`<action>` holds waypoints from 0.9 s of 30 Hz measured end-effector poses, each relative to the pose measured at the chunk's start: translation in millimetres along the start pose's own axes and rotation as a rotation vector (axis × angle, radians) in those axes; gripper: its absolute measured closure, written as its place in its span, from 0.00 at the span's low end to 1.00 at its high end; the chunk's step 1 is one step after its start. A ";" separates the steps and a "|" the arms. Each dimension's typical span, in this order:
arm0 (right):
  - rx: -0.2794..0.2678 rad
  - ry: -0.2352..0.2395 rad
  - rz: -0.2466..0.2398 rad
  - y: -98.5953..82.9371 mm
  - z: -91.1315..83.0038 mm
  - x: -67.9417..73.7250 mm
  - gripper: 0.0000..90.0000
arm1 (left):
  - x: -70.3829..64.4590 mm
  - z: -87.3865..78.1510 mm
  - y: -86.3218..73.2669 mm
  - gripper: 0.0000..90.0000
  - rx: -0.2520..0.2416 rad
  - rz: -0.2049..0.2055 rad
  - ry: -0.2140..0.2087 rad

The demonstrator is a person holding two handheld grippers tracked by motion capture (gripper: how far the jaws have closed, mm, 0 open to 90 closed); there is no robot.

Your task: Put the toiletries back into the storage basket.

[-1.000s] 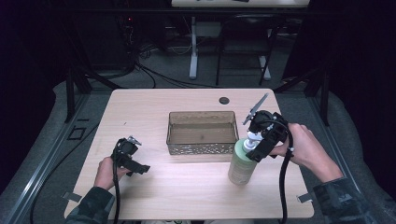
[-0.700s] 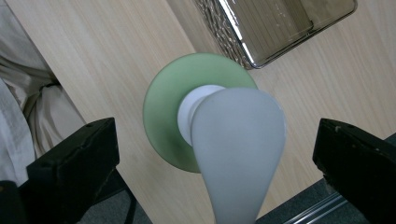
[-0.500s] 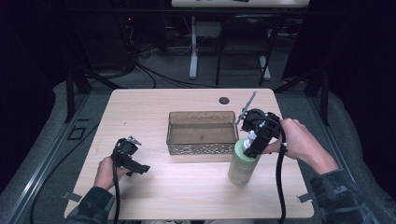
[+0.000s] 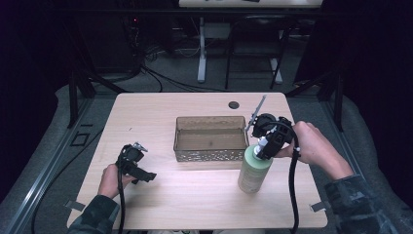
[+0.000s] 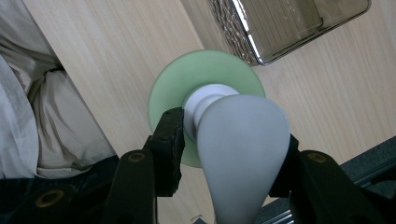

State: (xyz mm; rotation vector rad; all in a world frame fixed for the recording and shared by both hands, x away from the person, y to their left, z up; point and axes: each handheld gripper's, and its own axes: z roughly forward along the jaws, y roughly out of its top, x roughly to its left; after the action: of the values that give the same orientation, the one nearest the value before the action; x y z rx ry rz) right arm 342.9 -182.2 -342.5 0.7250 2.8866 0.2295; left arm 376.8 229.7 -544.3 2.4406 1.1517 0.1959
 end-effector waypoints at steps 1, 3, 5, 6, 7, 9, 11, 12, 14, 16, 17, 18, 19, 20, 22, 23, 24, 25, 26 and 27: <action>0.000 0.002 -0.001 0.0 0.1 0.2 0.64 | -0.2 0.2 -0.1 0.00 0.002 -0.003 -0.001; 0.005 0.005 -0.003 0.1 -0.3 0.1 0.64 | -0.2 0.2 -0.2 0.00 0.004 -0.003 0.000; 0.005 0.004 -0.004 0.1 -0.3 0.0 0.64 | -0.4 0.0 -0.3 0.00 -0.001 -0.002 0.002; 0.004 0.005 -0.004 0.0 -0.4 -0.1 0.64 | -0.4 0.0 -0.3 0.00 -0.001 -0.001 0.002; 0.003 0.004 -0.004 -0.1 -0.4 -0.2 0.65 | -0.5 0.1 -0.3 0.00 0.001 -0.003 0.002; 0.007 0.007 -0.007 -0.3 -1.0 0.0 0.65 | -0.5 0.4 -0.1 0.00 0.002 -0.002 0.001; 0.007 0.011 -0.013 -0.8 -1.5 0.1 0.66 | -0.4 0.5 0.0 0.00 0.004 0.001 0.004; -0.005 0.028 -0.005 -1.5 -3.4 -0.7 0.73 | -0.3 0.6 0.0 0.00 0.005 0.002 0.004; -0.052 0.001 0.002 -2.5 -12.4 -0.5 0.76 | 0.0 0.8 -0.2 0.00 0.006 -0.003 0.001; -0.012 -0.036 -0.004 -2.1 -13.0 -0.4 0.76 | -0.2 1.3 0.0 0.00 0.007 -0.001 0.002; -0.021 -0.010 0.000 -2.5 -11.7 -0.8 0.75 | -0.4 1.4 0.1 0.00 0.006 0.001 0.002; -0.018 -0.013 0.004 -2.8 -11.3 -1.1 0.74 | -0.9 1.2 0.3 0.00 0.005 0.003 0.004; -0.014 -0.016 0.005 -3.2 -10.5 -1.6 0.74 | -1.1 1.1 0.4 0.00 0.004 0.004 0.003; -0.024 -0.015 0.006 -3.8 -10.9 -2.2 0.74 | -1.1 1.2 0.4 0.00 0.005 0.004 0.004; -0.021 -0.010 0.009 -3.5 -10.1 -3.2 0.72 | -0.9 2.4 0.4 0.00 0.009 -0.001 -0.002; -0.015 -0.003 0.013 -2.8 -10.1 -3.5 0.70 | -1.2 3.8 0.7 0.00 0.016 0.003 0.000; -0.021 -0.002 0.011 -1.8 -9.3 -3.5 0.68 | -1.7 4.4 0.8 0.00 0.018 0.003 -0.002; -0.015 -0.001 0.012 -0.7 -9.2 -3.3 0.65 | -2.8 5.1 1.1 0.00 0.017 0.002 -0.006; -0.011 -0.002 0.007 0.6 -8.7 -3.2 0.63 | -3.7 4.6 1.8 0.00 0.017 0.011 -0.003; -0.011 -0.003 0.011 2.5 -8.1 -2.9 0.59 | -4.2 3.9 2.3 0.00 0.014 0.013 -0.002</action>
State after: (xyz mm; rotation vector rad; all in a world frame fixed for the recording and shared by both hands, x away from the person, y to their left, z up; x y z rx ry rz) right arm 345.0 -182.2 -333.7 0.7390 2.8770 0.2450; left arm 376.9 224.0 -546.5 2.4604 1.1406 0.1896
